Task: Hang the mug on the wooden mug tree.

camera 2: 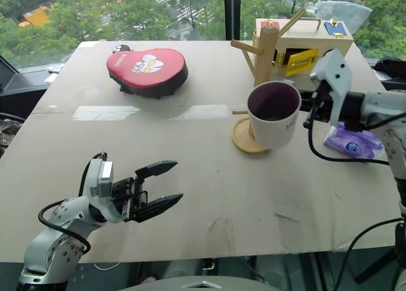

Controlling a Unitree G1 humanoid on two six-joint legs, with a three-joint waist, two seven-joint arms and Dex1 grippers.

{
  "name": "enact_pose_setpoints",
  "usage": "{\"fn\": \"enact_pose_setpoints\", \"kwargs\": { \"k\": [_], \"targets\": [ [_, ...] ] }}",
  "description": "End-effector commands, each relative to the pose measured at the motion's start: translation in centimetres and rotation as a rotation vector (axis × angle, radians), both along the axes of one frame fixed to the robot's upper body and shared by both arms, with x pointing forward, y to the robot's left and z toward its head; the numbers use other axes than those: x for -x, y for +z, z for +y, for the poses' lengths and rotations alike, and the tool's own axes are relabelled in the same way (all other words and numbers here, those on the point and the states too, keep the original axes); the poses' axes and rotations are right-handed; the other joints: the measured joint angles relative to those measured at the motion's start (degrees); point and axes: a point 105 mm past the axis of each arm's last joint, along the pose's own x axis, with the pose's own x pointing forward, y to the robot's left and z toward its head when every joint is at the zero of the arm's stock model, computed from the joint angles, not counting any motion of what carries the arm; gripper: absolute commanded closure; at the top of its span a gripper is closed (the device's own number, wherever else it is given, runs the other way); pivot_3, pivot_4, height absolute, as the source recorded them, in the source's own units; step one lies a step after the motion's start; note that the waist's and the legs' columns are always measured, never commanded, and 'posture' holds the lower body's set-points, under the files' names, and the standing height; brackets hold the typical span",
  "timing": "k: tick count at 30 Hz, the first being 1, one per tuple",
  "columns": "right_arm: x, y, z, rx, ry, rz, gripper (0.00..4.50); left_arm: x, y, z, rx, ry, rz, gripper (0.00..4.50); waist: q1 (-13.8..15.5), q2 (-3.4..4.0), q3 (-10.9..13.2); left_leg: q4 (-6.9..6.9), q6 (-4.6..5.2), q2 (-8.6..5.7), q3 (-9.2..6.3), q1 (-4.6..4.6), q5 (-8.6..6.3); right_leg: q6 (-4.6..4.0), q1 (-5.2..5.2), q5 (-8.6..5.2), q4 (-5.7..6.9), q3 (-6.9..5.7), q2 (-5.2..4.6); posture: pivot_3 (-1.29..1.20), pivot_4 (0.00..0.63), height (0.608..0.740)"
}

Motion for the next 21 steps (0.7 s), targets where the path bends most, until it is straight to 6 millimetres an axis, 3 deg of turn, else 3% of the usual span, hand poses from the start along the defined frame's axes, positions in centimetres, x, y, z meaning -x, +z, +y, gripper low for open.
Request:
{"fn": "enact_pose_setpoints", "kwargs": {
  "k": [1,3,4,6,10,15,21],
  "targets": [
    [-2.2,-0.5,-0.3,0.087,-0.097,-0.032,4.47,0.5,1.2,-0.7,0.023,-0.004,-0.046,0.08,-0.2,0.00,0.0,0.00,0.00,0.00,0.00,0.00,0.00,-0.02,0.00,-0.01,0.00,-0.02,0.00,0.00,0.150,0.733],
    [-3.1,-1.4,-0.4,0.073,-0.122,0.016,4.47,0.4,1.7,-0.8,0.039,0.009,-0.068,0.08,0.0,0.00,0.0,0.00,-0.01,0.00,-0.01,0.01,0.01,-0.02,0.00,-0.01,0.02,-0.04,0.00,0.00,0.150,0.733],
    [-3.1,-1.7,-0.5,0.073,-0.115,0.030,3.92,0.5,2.1,-0.9,0.057,0.011,-0.083,0.08,0.2,0.00,0.0,0.00,-0.01,-0.01,-0.02,0.01,0.01,-0.01,0.01,0.00,0.02,-0.06,0.00,0.00,0.150,0.733],
    [-2.9,-1.9,-1.0,0.067,-0.110,0.028,3.27,0.5,2.9,-0.7,0.095,0.030,-0.114,0.08,0.5,0.00,0.0,0.00,-0.01,-0.05,-0.02,-0.05,0.01,0.13,0.00,0.08,0.02,-0.08,-0.01,0.00,0.150,0.733],
    [-1.5,-0.8,-2.9,0.020,-0.133,-0.016,1.40,0.3,4.1,0.4,0.148,0.053,-0.154,0.08,0.7,-0.01,0.0,0.00,-0.01,-0.07,-0.12,-0.08,0.01,0.15,0.08,0.09,-0.04,-0.23,-0.04,0.00,0.150,0.733],
    [1.0,-1.3,-5.2,-0.048,-0.140,0.007,1.40,0.2,4.2,1.0,0.164,0.069,-0.151,0.08,0.5,-0.03,0.0,0.00,0.00,-0.10,-0.12,-0.07,0.00,0.18,0.15,0.10,-0.10,-0.37,-0.03,0.00,0.150,0.733],
    [4.5,-4.0,-7.3,-0.097,-0.193,0.043,1.40,-0.1,4.2,1.1,0.163,0.076,-0.135,0.08,0.5,-0.03,0.0,-0.01,-0.01,-0.07,-0.15,0.04,0.01,0.18,0.17,0.09,0.03,-0.34,0.02,0.00,0.150,0.733]
  ]
}}
